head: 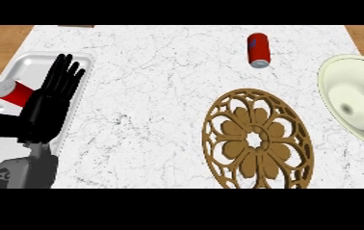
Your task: Pick the croissant from the placemat and place it in the bowl
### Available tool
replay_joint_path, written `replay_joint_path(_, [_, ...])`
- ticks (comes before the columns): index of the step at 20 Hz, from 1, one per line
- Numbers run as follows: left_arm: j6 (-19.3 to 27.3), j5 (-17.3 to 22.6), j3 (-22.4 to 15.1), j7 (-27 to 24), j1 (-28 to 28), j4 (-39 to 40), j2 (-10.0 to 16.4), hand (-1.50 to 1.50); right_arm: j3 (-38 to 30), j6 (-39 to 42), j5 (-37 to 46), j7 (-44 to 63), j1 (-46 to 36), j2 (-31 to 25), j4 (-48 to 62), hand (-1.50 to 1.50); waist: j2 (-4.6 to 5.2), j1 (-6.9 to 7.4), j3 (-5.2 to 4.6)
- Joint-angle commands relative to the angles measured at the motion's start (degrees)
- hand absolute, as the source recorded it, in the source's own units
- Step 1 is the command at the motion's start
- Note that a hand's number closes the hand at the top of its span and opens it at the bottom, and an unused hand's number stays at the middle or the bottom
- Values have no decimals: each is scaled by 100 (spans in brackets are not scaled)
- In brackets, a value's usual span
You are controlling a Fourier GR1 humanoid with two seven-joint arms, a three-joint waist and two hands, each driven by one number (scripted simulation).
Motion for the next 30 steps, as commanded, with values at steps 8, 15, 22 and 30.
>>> replay_joint_path(8, [-30, -124, -150, -108, 148, -221, -93, 0, 384, 538, 556, -413, -1195, 291, 2681, -150, 60, 155, 15])
replay_joint_path(15, [-156, 150, 124, 234, -33, -231, 200, 0, -651, 563, -434, -1407, -1606, 368, 3155, -150, 38, 77, 23])
replay_joint_path(22, [99, -48, 7, 84, -173, 67, -84, 0, -1884, 1243, -1596, -1110, -1941, -229, 3798, -150, 56, -36, 19])
replay_joint_path(30, [62, -3, 34, 247, -73, -236, 22, 0, -2241, 1610, -1816, -1157, -1360, -1318, 4154, -150, 69, -2, 33])
